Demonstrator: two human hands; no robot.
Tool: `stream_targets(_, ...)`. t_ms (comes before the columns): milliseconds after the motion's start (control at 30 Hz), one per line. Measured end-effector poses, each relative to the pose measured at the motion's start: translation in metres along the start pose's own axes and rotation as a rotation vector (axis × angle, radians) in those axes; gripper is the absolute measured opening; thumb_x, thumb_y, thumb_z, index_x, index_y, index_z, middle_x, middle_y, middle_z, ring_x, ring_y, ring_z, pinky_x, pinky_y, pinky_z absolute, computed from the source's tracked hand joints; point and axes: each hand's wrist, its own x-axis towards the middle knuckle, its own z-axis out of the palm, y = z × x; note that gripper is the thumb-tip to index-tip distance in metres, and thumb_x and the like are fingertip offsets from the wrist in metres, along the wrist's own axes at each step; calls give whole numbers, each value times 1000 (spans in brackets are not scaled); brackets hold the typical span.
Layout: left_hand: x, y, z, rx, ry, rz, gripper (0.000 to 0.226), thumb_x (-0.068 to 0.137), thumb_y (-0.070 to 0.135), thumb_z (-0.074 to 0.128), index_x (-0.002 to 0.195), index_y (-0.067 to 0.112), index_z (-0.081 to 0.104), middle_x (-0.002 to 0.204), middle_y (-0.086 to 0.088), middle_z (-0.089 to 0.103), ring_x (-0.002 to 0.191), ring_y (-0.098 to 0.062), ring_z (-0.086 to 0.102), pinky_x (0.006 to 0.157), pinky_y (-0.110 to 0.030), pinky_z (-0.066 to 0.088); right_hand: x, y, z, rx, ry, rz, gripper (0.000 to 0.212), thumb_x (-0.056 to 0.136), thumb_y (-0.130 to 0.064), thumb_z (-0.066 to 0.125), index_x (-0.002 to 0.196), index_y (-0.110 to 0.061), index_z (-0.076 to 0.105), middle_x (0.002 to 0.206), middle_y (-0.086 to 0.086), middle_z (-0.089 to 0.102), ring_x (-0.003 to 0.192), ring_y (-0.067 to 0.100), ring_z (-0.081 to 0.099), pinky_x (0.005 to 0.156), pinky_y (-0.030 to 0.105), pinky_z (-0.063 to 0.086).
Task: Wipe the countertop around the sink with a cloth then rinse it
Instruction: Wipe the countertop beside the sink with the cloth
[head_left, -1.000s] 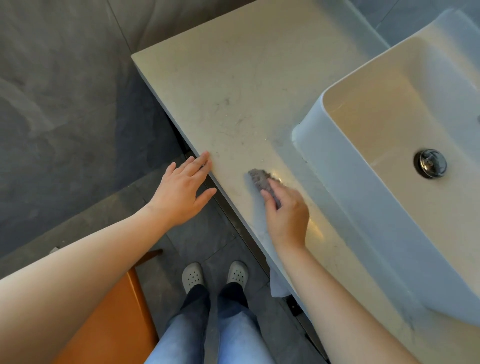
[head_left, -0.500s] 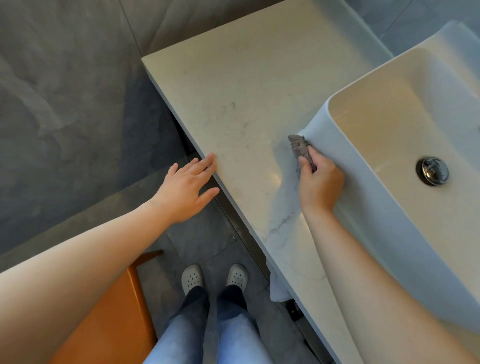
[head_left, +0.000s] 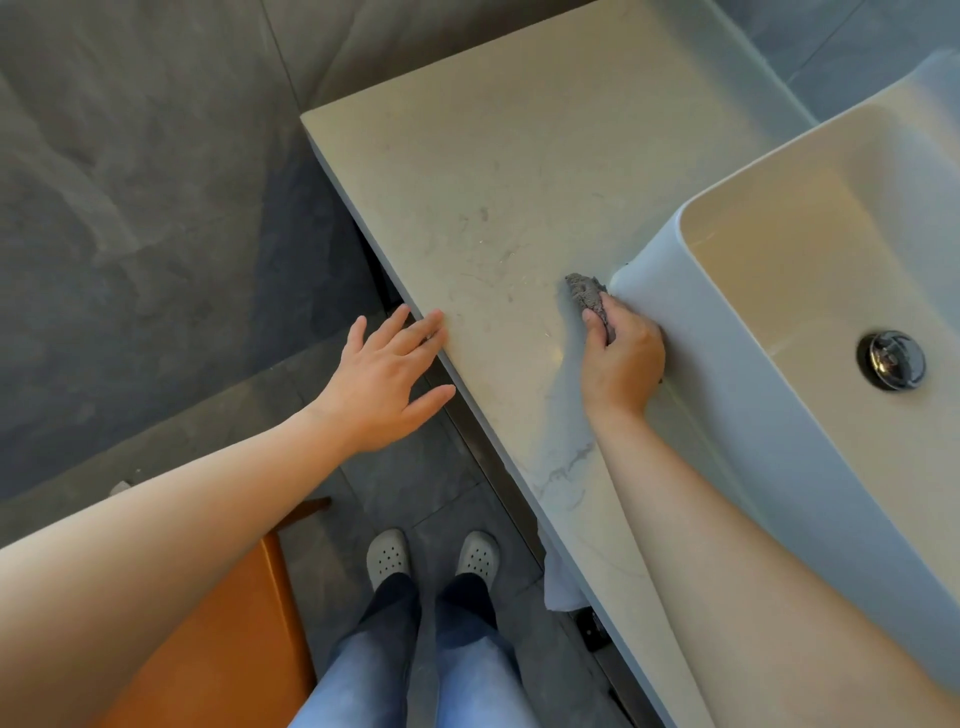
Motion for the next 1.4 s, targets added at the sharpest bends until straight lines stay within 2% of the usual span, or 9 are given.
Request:
stream_targets(100,11,-7,-7,7,78,1,75,88,62,22,148,17,27,159,-2,14,147,-24,5,116,-56,6,-8,-6,7,-15,-91,-33,30,89,-20,61,116,-9,67,96,9,72,92,29,59,80,29,43)
stream_targets(333,36,-34,-20,-6,71,-60,65,97,45,35,151,16,13,160,-2,3,147,-19,-1,119,-47,6,-79,-38,7,109,-246,-101,32,85,-17,68,116,-13,67,103,3,71,97,18,59,83,30,50)
stream_targets(467,37,-39,-20,8,55,-35,65,97,44,37,151,17,14,160,0,3,147,-18,-2,118,-45,4,-90,-49,-12,379,-523,145,30,85,-21,68,115,-20,68,105,-5,72,97,5,65,88,33,55)
stream_targets(567,36,-41,-19,-4,61,-27,67,96,44,39,151,16,14,160,-1,2,147,-18,-2,118,-45,4,-74,-51,-30,398,-300,194,29,86,-19,67,115,-17,68,107,-8,70,97,1,65,90,28,54)
stream_targets(633,36,-40,-16,-16,69,-25,68,96,46,39,151,16,14,160,-1,2,147,-18,-3,118,-44,4,-48,-46,-33,256,-49,109,30,88,-20,66,117,-14,67,106,-4,71,95,8,66,87,27,53)
stream_targets(700,36,-40,-14,-22,75,-26,69,95,47,39,151,16,13,160,-1,1,147,-17,-3,118,-44,3,-22,-39,-25,115,52,41,31,89,-18,63,119,-10,66,110,4,71,98,17,65,86,27,49)
stream_targets(867,37,-43,-12,-23,66,-27,70,95,49,38,152,17,11,160,0,-1,147,-17,-4,118,-44,3,11,-23,15,-75,12,62,32,92,-18,56,121,-8,63,113,9,69,104,29,62,86,32,45)
stream_targets(967,37,-45,-14,-19,65,-4,70,95,49,38,152,17,12,160,0,1,147,-18,-4,118,-45,3,19,-29,34,-28,72,99,32,92,-20,55,120,-8,64,112,10,70,102,28,63,85,33,47)
stream_targets(1400,41,-60,-24,-99,8,44,60,98,41,38,151,21,17,159,6,1,146,-13,-2,119,-42,3,-32,-60,51,0,-102,-81,29,90,-21,60,117,-10,66,105,5,70,99,23,61,81,37,53)
